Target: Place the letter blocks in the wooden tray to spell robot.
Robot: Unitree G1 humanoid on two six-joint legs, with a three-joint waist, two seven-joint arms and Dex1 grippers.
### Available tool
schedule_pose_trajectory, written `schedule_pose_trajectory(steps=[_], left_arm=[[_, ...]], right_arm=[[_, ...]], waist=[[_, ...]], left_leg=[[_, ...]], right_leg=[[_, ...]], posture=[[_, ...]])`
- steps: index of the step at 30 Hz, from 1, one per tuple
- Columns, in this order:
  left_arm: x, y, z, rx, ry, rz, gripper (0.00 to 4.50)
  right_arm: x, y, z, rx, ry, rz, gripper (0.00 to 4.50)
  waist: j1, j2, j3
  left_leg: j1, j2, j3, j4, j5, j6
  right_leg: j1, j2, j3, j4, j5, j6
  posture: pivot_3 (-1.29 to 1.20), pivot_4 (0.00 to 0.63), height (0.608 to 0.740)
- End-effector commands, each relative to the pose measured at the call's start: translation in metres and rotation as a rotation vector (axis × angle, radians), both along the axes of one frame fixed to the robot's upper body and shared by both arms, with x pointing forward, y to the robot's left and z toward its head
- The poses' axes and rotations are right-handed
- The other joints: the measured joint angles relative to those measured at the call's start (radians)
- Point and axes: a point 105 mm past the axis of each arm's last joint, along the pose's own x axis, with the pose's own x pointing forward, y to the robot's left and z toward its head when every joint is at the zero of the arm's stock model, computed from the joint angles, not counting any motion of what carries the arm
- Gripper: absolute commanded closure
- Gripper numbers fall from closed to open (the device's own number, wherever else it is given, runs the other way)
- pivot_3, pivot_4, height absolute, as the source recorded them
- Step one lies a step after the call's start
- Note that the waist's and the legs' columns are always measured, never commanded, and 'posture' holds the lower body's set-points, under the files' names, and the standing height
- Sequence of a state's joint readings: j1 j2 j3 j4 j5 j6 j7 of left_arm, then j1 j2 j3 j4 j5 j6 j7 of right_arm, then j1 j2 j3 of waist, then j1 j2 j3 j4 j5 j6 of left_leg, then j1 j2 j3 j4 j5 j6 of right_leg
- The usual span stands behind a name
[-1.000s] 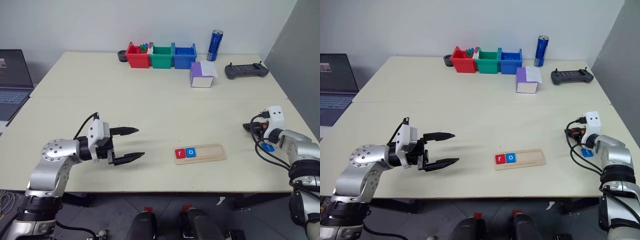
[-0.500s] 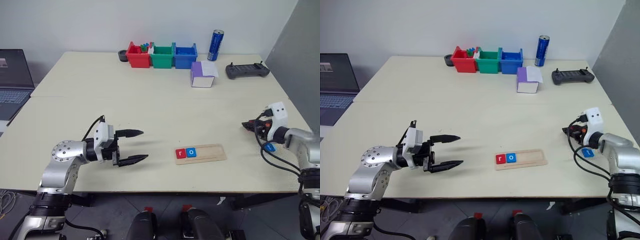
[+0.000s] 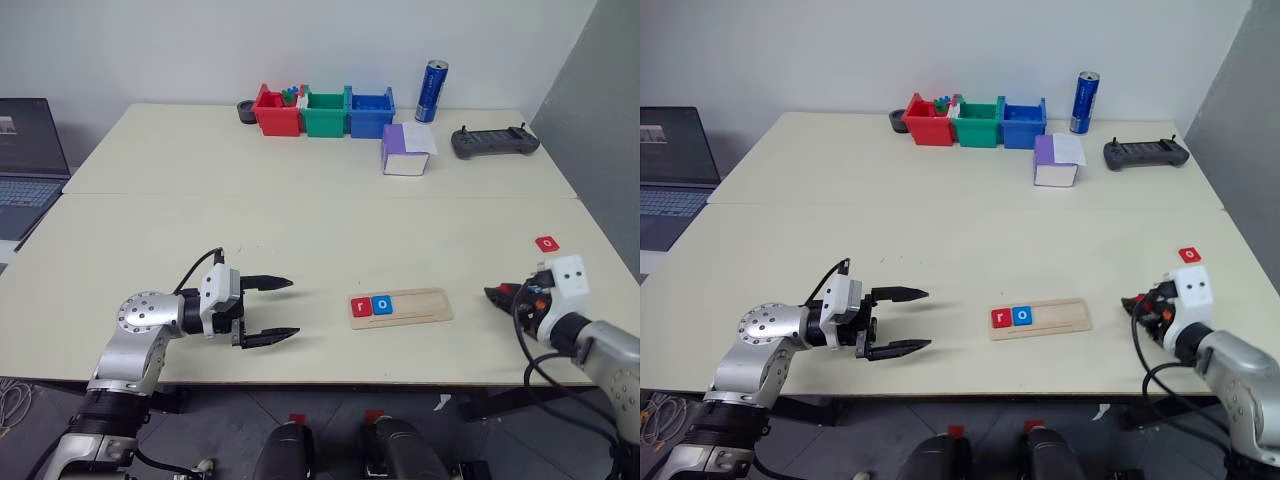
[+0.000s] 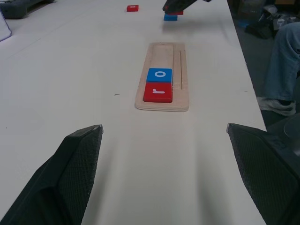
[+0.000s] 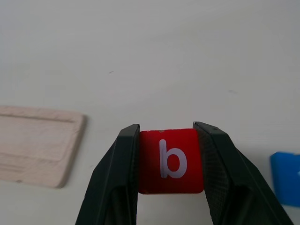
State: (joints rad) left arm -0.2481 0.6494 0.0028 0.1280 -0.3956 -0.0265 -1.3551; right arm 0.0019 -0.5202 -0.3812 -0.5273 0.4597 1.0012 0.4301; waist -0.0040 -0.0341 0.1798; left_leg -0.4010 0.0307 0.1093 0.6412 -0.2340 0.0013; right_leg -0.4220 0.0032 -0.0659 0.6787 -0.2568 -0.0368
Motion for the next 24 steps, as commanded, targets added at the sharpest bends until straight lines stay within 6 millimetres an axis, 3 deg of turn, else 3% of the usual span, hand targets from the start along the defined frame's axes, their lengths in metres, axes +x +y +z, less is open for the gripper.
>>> schedule_pose_trajectory(steps=[1, 9, 15, 18, 22, 24], left_arm=[[0.001, -0.007, 0.003, -0.016, -0.022, -0.016, 0.00], [0.004, -0.009, 0.005, -0.012, -0.029, -0.022, 0.00], [0.002, -0.006, 0.003, -0.008, -0.021, -0.012, 0.00], [0.002, -0.006, 0.003, -0.008, -0.021, -0.012, 0.00], [0.002, -0.007, 0.002, -0.004, -0.024, -0.011, 0.00], [0.001, -0.009, 0.001, -0.003, -0.023, -0.015, 0.00]], right_arm=[[0.004, 0.002, 0.004, -0.043, -0.023, -0.031, 3.09], [0.020, -0.016, -0.011, -0.046, 0.027, -0.181, 3.09], [0.023, -0.018, -0.009, 0.033, 0.035, -0.181, 1.03], [0.030, -0.036, 0.022, -0.005, -0.050, -0.112, 0.03], [0.037, -0.047, 0.049, -0.157, -0.103, 0.081, 0.03], [0.034, -0.042, 0.046, -0.238, -0.046, 0.286, 0.03]], waist=[[0.000, 0.000, 0.000], [0.002, 0.000, 0.000], [0.000, 0.000, 0.000], [0.001, 0.000, 0.000], [0.002, 0.000, 0.000], [0.000, 0.000, 0.000]], left_leg=[[0.000, 0.000, 0.000, 0.000, 0.000, 0.000], [-0.001, -0.001, 0.000, -0.001, 0.000, 0.000], [-0.001, -0.001, 0.000, -0.001, 0.000, 0.000], [-0.001, -0.001, 0.000, -0.001, 0.000, 0.000], [-0.001, -0.001, 0.000, -0.001, -0.001, 0.002], [-0.001, -0.001, 0.000, -0.001, -0.002, 0.003]], right_leg=[[0.000, 0.000, 0.000, 0.000, 0.000, 0.000], [0.000, 0.000, 0.000, -0.001, 0.000, 0.000], [0.000, 0.000, 0.000, -0.002, 0.000, 0.000], [0.000, 0.000, 0.000, -0.002, 0.000, 0.001], [0.001, 0.000, 0.000, -0.004, 0.000, 0.001], [0.000, 0.000, 0.000, -0.005, 0.000, 0.001]], posture=[[0.00, 0.150, 0.740], [0.00, 0.150, 0.740], [0.00, 0.150, 0.740], [0.00, 0.150, 0.740], [0.00, 0.150, 0.740], [0.00, 0.150, 0.740]])
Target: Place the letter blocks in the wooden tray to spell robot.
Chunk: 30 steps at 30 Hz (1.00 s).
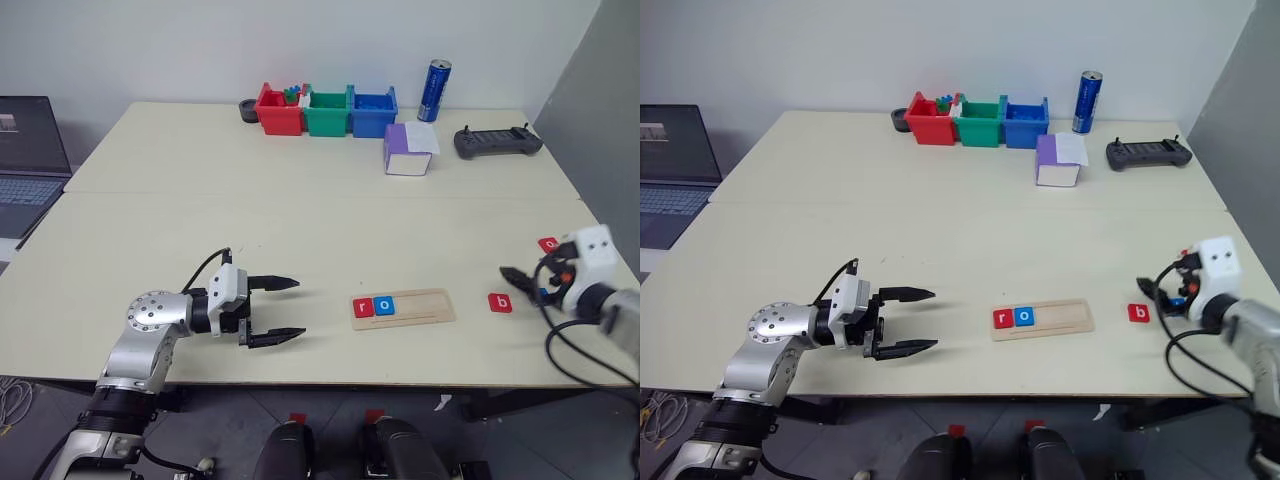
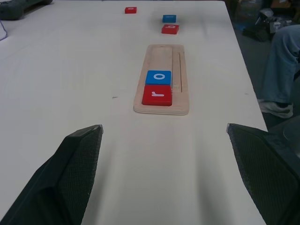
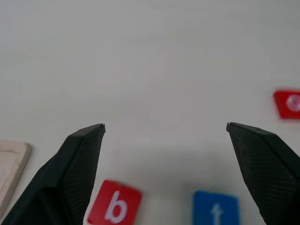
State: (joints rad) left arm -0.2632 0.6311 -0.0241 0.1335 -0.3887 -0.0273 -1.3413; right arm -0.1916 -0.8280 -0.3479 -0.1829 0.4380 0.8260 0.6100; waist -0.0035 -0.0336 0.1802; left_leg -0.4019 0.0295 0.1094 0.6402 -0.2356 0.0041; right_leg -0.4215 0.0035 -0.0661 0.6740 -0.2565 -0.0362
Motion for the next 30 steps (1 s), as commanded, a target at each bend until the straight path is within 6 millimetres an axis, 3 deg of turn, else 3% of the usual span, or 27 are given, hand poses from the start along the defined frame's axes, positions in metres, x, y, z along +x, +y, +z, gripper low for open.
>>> schedule_pose_trajectory(steps=[1, 7, 12, 26, 30], left_arm=[[-0.001, -0.001, 0.003, 0.004, -0.026, -0.004, 0.00], [-0.004, -0.004, 0.003, 0.000, -0.029, -0.003, 0.00], [-0.008, -0.003, 0.003, -0.003, -0.032, 0.012, 0.00], [-0.022, -0.004, 0.000, 0.015, -0.023, -0.012, 0.00], [-0.022, -0.001, -0.001, 0.018, -0.021, -0.004, 0.00]], right_arm=[[-0.005, 0.011, 0.000, -0.111, 0.053, 0.291, 0.03], [-0.014, 0.004, -0.012, -0.184, 0.276, 0.678, 0.03], [-0.009, -0.003, -0.019, -0.284, 0.361, 0.815, 0.03], [0.010, -0.007, -0.045, -0.377, 0.389, 0.844, 0.03], [0.012, -0.004, -0.057, -0.384, 0.389, 0.836, 0.95]], waist=[[0.001, 0.000, 0.000], [-0.001, 0.000, 0.000], [-0.003, 0.000, 0.000], [0.000, 0.001, 0.001], [0.000, 0.000, 0.001]], left_leg=[[0.000, 0.000, 0.000, -0.001, 0.000, 0.000], [0.000, 0.001, 0.000, 0.000, 0.000, 0.000], [0.001, 0.001, 0.000, 0.001, 0.000, 0.000], [0.001, 0.001, 0.001, 0.003, 0.000, 0.000], [0.001, 0.001, 0.001, 0.003, 0.000, 0.000]], right_leg=[[0.000, 0.000, 0.000, 0.000, 0.000, 0.000], [0.000, 0.001, 0.000, 0.000, 0.000, 0.000], [0.000, 0.001, 0.000, 0.001, 0.000, 0.000], [0.000, 0.000, 0.001, 0.003, 0.000, 0.000], [0.000, 0.000, 0.001, 0.004, 0.000, 0.000]], posture=[[0.00, 0.150, 0.740], [0.00, 0.150, 0.740], [0.00, 0.150, 0.740], [0.00, 0.150, 0.740], [0.00, 0.150, 0.740]])
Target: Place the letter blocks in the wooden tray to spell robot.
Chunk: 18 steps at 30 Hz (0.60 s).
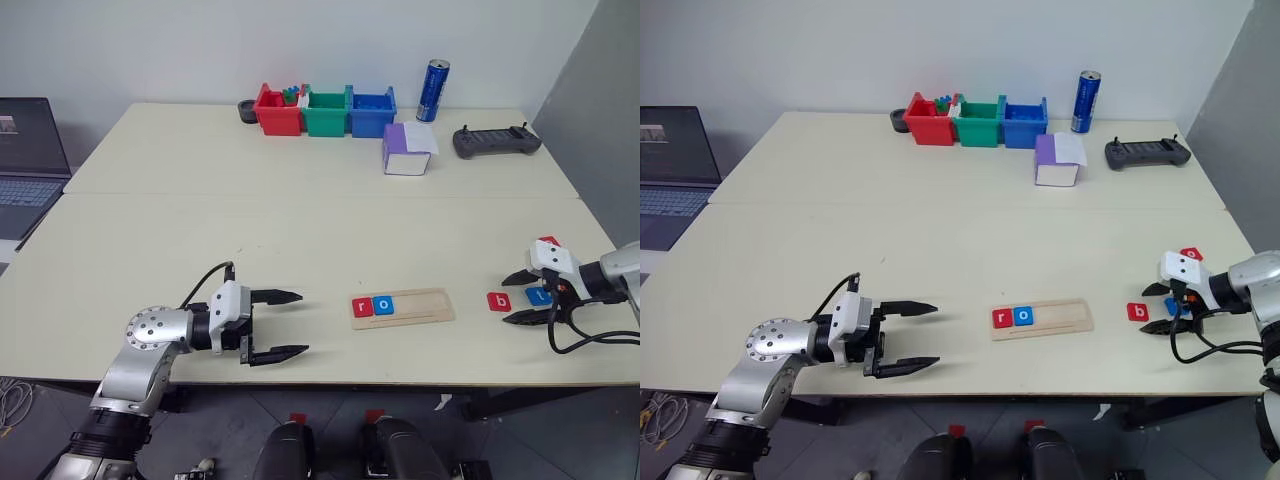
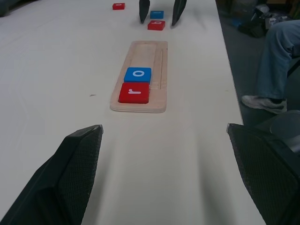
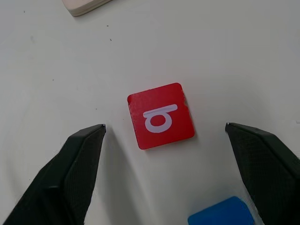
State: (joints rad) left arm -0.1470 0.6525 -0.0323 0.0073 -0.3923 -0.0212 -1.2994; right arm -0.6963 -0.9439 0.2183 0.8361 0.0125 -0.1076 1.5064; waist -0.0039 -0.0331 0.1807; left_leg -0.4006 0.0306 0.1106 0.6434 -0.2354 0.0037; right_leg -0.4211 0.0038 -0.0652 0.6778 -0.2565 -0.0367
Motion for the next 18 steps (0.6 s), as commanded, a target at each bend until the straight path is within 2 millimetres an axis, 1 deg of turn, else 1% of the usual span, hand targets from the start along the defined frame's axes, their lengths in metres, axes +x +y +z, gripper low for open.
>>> schedule_pose_trajectory(steps=[1, 4, 6, 8, 10, 12, 15, 18], left_arm=[[-0.001, 0.003, 0.008, 0.000, -0.031, 0.002, 0.00], [0.000, 0.003, 0.008, 0.001, -0.033, 0.004, 0.00], [0.001, 0.004, 0.009, 0.004, -0.033, 0.005, 0.00], [0.001, 0.005, 0.009, 0.008, -0.033, 0.003, 0.00], [0.001, 0.005, 0.008, 0.012, -0.031, -0.004, 0.00], [0.001, 0.004, 0.008, 0.017, -0.032, -0.011, 0.00], [0.002, 0.003, 0.008, 0.021, -0.035, -0.019, 0.00], [0.003, 0.000, 0.008, 0.019, -0.038, -0.023, 0.00]], right_arm=[[0.000, 0.000, -0.005, -0.018, -0.002, 0.011, 1.32], [-0.003, -0.002, -0.009, -0.033, 0.009, 0.020, 2.32], [-0.003, 0.000, -0.004, -0.039, -0.005, 0.041, 3.04], [0.000, 0.009, 0.011, -0.023, -0.032, 0.085, 3.05], [0.002, 0.024, 0.032, -0.005, -0.070, 0.146, 3.05], [0.001, 0.040, 0.047, -0.023, -0.103, 0.218, 3.05], [-0.007, 0.070, 0.058, -0.023, -0.120, 0.331, 3.05], [-0.009, 0.096, 0.058, -0.029, -0.141, 0.395, 3.05]], waist=[[0.000, 0.000, 0.000], [0.001, 0.000, 0.000], [0.001, 0.000, 0.000], [0.001, 0.000, 0.000], [-0.001, 0.001, 0.000], [-0.002, 0.001, 0.001], [-0.001, 0.001, 0.001], [0.001, 0.001, 0.001]], left_leg=[[0.000, 0.000, 0.000, 0.000, 0.000, 0.000], [0.001, 0.000, 0.000, 0.000, 0.000, 0.000], [0.001, 0.000, 0.000, 0.000, 0.000, 0.000], [0.001, 0.000, 0.000, 0.000, 0.000, 0.000], [0.001, 0.000, 0.000, 0.000, 0.000, 0.000], [0.000, 0.000, 0.000, 0.001, 0.000, 0.000], [0.000, 0.001, 0.000, 0.000, 0.000, 0.000], [0.000, 0.001, -0.001, 0.000, 0.000, 0.000]], right_leg=[[0.000, 0.000, 0.000, 0.000, 0.000, 0.000], [0.001, 0.000, 0.000, 0.000, 0.000, 0.000], [0.001, 0.000, 0.000, 0.000, 0.000, 0.000], [0.001, 0.000, 0.000, 0.000, 0.000, 0.000], [0.000, 0.000, 0.000, 0.001, 0.000, 0.000], [0.000, 0.000, 0.000, 0.001, 0.000, 0.000], [0.000, 0.000, 0.000, 0.002, 0.000, 0.000], [0.000, 0.000, -0.001, 0.001, 0.000, 0.000]], posture=[[0.00, 0.150, 0.740], [0.00, 0.150, 0.740], [0.00, 0.150, 0.740], [0.00, 0.150, 0.740], [0.00, 0.150, 0.740], [0.00, 0.150, 0.740], [0.00, 0.150, 0.740], [0.00, 0.150, 0.740]])
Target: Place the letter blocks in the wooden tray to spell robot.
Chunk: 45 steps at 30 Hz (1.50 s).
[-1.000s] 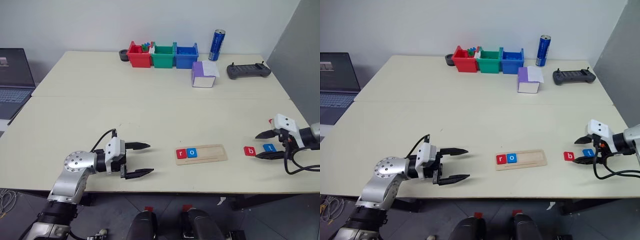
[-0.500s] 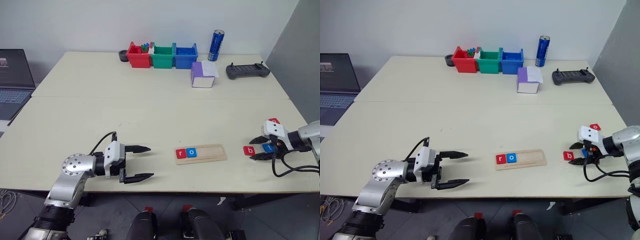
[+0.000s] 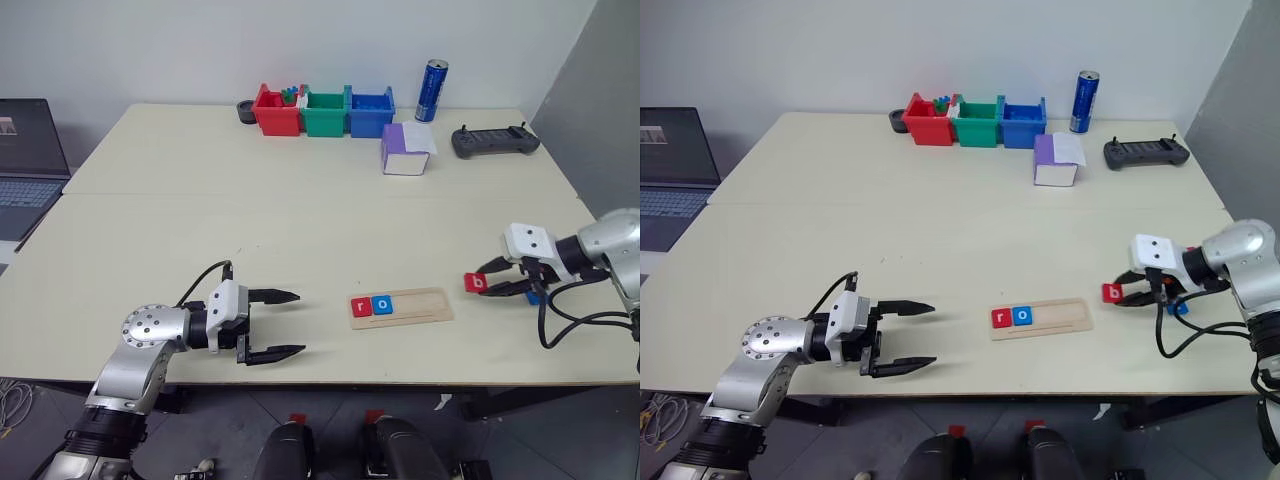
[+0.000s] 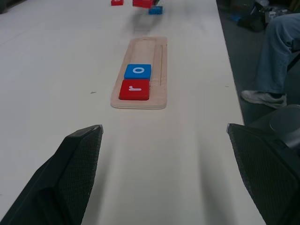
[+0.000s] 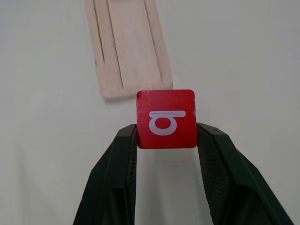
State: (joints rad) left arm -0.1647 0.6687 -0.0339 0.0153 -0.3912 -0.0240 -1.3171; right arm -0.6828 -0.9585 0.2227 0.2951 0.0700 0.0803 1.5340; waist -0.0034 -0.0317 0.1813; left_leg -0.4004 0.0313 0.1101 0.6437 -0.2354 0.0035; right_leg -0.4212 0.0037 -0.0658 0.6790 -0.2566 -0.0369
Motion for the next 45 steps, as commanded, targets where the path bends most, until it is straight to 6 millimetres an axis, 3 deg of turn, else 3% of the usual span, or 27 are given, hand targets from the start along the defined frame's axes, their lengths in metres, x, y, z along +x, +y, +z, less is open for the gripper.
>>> schedule_pose_trajectory(steps=[1, 6, 11, 22, 45], left_arm=[[0.002, -0.002, 0.005, -0.002, -0.029, -0.007, 0.00], [0.003, -0.005, 0.004, -0.006, -0.031, -0.010, 0.00], [0.002, -0.003, 0.005, -0.006, -0.034, -0.001, 0.00], [0.005, 0.003, 0.006, 0.009, -0.046, 0.022, 0.00], [0.003, 0.002, 0.005, 0.010, -0.048, 0.035, 0.00]], right_arm=[[-0.008, 0.029, 0.002, -0.008, 0.025, 0.105, 3.05], [0.009, 0.054, -0.013, -0.015, -0.022, 0.102, 3.05], [0.007, 0.073, -0.022, 0.025, 0.019, 0.129, 3.05], [0.011, 0.076, -0.037, -0.019, 0.059, 0.097, 3.05], [0.008, 0.092, -0.037, -0.031, 0.074, 0.125, 3.05]], waist=[[0.001, 0.000, 0.000], [0.001, 0.000, 0.000], [0.002, 0.000, 0.000], [0.001, 0.000, 0.000], [0.001, 0.000, 0.000]], left_leg=[[0.000, 0.000, 0.000, 0.000, 0.000, 0.000], [0.000, 0.000, 0.000, 0.001, 0.000, 0.000], [-0.001, -0.001, 0.000, 0.001, 0.000, 0.000], [-0.001, -0.001, 0.000, 0.001, 0.000, 0.000], [-0.001, -0.001, 0.000, 0.001, 0.000, 0.000]], right_leg=[[0.000, 0.000, 0.000, 0.000, 0.000, 0.000], [0.000, 0.000, 0.000, 0.000, 0.000, 0.000], [0.000, -0.001, 0.000, 0.000, 0.000, 0.000], [0.000, -0.001, 0.000, 0.000, 0.000, 0.000], [0.000, -0.001, 0.000, 0.000, 0.000, 0.000]], posture=[[0.00, 0.150, 0.740], [0.00, 0.150, 0.740], [0.00, 0.150, 0.740], [0.00, 0.150, 0.740], [0.00, 0.150, 0.740]])
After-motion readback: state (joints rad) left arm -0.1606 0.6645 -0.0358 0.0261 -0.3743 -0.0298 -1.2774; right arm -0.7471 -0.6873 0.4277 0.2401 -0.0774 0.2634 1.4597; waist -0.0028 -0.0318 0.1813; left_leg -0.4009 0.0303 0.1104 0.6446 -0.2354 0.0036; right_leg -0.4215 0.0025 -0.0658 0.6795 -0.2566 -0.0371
